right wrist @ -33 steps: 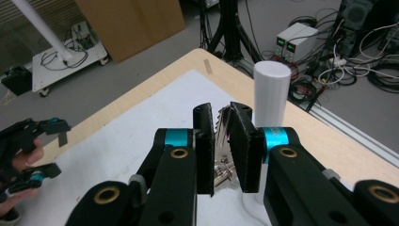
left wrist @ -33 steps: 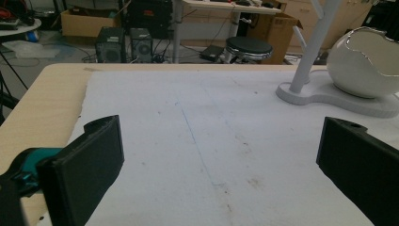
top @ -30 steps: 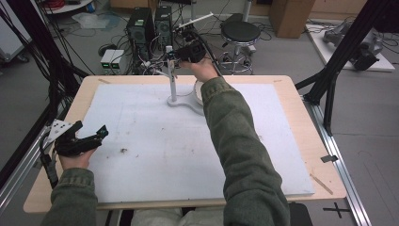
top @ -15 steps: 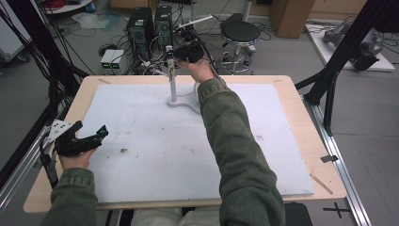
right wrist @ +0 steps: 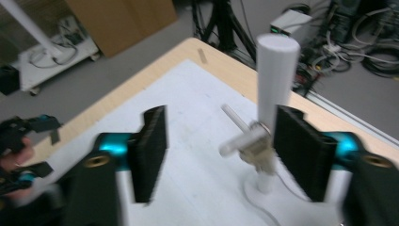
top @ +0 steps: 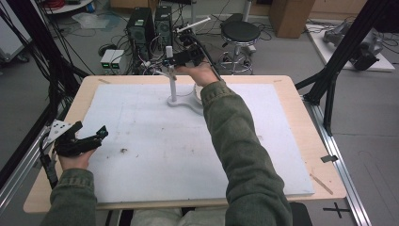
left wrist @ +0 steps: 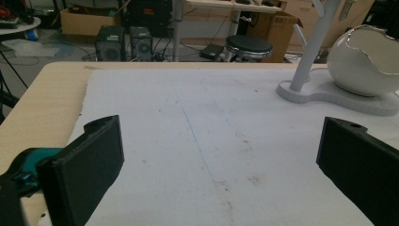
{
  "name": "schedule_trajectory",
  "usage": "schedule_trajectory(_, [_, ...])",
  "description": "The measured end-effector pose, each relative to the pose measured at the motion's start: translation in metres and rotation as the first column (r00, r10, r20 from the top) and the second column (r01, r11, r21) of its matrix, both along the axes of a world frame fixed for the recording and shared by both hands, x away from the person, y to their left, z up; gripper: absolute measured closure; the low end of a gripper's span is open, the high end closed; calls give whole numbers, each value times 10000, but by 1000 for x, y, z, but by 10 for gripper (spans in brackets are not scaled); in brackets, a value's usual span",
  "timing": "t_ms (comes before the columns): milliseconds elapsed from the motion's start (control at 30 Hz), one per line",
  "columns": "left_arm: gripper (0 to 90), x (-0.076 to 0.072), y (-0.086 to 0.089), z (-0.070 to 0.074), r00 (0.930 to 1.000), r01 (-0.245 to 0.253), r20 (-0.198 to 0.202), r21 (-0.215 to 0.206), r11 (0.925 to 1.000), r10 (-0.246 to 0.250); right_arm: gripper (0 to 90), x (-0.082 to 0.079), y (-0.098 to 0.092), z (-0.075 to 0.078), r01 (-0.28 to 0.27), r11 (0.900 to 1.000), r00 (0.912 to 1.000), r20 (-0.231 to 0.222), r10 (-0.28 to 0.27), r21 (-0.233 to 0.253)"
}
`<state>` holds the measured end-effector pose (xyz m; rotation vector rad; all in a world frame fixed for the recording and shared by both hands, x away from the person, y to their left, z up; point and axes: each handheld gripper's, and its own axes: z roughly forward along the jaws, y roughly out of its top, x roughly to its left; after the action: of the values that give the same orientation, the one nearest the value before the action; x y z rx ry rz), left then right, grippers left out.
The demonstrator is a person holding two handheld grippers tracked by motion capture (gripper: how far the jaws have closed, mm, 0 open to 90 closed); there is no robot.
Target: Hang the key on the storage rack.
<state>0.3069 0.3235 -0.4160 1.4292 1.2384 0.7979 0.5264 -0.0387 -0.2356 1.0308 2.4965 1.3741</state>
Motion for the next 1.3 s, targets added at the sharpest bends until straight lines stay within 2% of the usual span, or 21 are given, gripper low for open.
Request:
schedule_trajectory(133, [17, 0, 0, 0, 10000, 16, -36, 36, 10000, -16, 107, 1, -5, -4, 386, 9964, 9980, -465, -422, -753])
schedule_trajectory(233, [17, 0, 0, 0, 10000, 14, -59, 43, 10000, -13, 88, 0, -13, -6, 588, 9955, 9976, -325, -614, -748])
schedule_trajectory(300, [17, 0, 0, 0, 10000, 7, -58, 51, 10000, -6, 20, 0, -18, -6, 723, 9943, 9967, -318, -750, -785])
schedule_trajectory(367, [17, 0, 0, 0, 10000, 11, -51, 50, 10000, -11, 19, -1, -23, -6, 827, 9914, 9957, -340, -865, -1012])
schedule_trajectory(567, [17, 0, 0, 0, 10000, 10, -60, 60, 10000, -10, 19, -7, -33, 2, 998, 9884, 9946, -155, -1022, -1147])
schedule_trajectory(633, [17, 0, 0, 0, 10000, 1, -55, 54, 10000, -1, 19, -9, -37, 4, 1050, 9847, 9941, -131, -1078, -1390])
schedule_trajectory(767, [17, 0, 0, 0, 10000, 4, -51, 59, 10000, -4, 19, -16, -45, 9, 1179, 9784, 9930, 167, -1168, -1700])
schedule_trajectory(1000, [17, 0, -1, 0, 10000, -13, -36, 53, 10000, 13, 19, -28, -65, 11, 1432, 9757, 9888, 653, -1340, -1660])
schedule_trajectory(1300, [17, 0, -1, 0, 10000, 1, -83, 74, 10000, 0, 20, -40, -94, 3, 1776, 9680, 9824, 901, -1637, -1772])
